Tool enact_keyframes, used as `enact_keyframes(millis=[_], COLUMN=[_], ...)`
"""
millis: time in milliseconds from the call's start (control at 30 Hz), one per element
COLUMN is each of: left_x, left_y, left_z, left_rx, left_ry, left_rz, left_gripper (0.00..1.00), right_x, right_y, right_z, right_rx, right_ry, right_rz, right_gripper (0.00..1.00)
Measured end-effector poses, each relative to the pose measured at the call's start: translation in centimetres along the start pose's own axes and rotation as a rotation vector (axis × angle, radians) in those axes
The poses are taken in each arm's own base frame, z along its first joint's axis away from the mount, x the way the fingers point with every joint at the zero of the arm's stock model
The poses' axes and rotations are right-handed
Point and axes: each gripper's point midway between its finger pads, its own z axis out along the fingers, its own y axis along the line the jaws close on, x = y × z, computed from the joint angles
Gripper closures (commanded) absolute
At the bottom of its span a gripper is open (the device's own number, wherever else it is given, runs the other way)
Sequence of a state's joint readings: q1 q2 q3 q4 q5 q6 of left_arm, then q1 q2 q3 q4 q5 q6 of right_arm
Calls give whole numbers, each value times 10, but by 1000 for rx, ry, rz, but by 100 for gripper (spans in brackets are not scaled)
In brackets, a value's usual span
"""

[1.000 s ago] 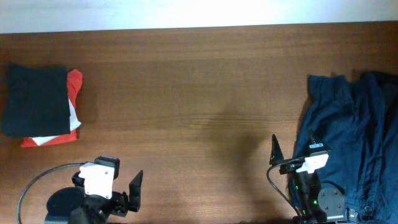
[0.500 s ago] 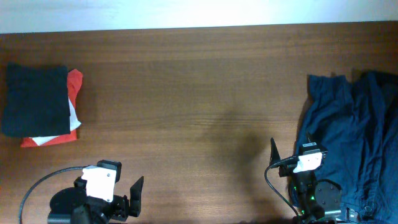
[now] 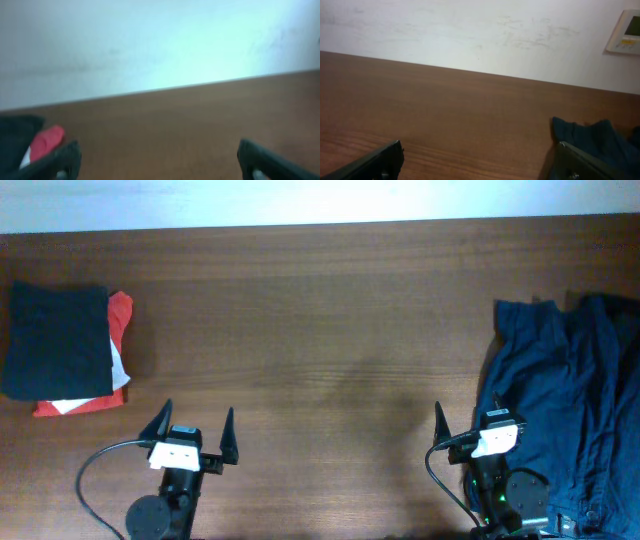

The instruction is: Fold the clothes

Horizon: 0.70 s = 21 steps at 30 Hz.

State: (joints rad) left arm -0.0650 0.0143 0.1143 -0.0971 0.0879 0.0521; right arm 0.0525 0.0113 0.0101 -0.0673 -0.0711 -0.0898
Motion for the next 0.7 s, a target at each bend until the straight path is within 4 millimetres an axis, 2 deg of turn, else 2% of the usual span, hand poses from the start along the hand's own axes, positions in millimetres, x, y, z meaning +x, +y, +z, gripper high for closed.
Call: enact_keyframes(millis=[67,100,700], left_x=[38,42,42], left_y=[-2,-1,-1], left_z=[6,6,6], left_rx=[4,2,1], left_ry=[58,73,72], left_rz=[-5,-7,-7], left_gripper=[1,1,1], right_x=[0,0,0], right_y=[0,0,0], right_z=[0,0,0], right_rx=[0,0,0], right_ry=[0,0,0], right_rz=[0,0,-1], right_gripper=[1,1,1])
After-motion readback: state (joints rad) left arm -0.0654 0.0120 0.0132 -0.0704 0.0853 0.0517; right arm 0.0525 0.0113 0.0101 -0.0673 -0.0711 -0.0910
